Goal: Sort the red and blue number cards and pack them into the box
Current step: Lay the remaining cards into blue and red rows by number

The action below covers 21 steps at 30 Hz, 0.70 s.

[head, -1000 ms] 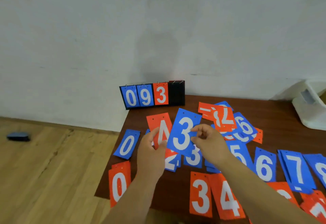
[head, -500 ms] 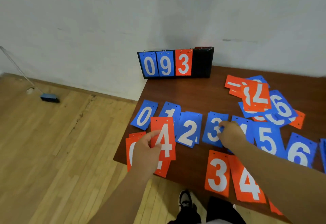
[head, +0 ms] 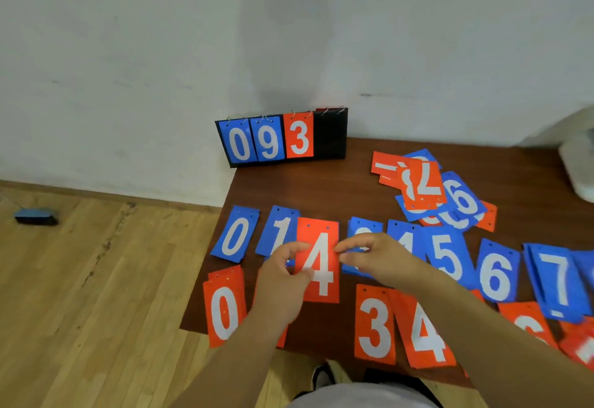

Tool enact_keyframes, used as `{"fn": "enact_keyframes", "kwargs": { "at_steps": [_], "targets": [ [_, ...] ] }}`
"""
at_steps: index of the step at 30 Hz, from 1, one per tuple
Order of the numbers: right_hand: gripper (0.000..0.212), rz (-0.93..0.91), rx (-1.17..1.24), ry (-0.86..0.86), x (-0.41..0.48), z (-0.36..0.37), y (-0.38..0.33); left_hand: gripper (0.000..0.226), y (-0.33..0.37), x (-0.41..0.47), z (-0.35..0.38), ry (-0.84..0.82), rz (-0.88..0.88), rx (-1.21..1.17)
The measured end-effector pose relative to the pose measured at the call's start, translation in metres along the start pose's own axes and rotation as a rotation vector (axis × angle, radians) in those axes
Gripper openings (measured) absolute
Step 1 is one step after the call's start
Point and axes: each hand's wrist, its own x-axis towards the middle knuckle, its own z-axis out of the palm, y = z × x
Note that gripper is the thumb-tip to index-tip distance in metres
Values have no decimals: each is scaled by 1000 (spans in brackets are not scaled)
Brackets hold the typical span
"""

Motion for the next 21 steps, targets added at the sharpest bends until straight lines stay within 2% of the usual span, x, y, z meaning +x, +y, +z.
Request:
{"fn": "enact_keyframes", "kwargs": {
  "at_steps": [3, 6, 12, 18, 21],
  "targets": [
    [23, 8, 19, 137, -16, -6, 9, 39, 5, 3, 26, -80, 86, 41],
    [24, 45, 43, 289, -34, -15, 26, 35, 8, 5, 51, -179, 101, 103],
    [26, 204, -48, 454, -78, -35, 97, 31, -9, 1, 103, -517, 140, 410],
    [27, 370, -202, 435, -98, -24, 163, 44, -35, -8, 131, -684, 215, 667],
    [23, 391, -322, 367, -96, -22, 178, 46, -41, -6, 134, -677, 224, 756]
  ]
}}
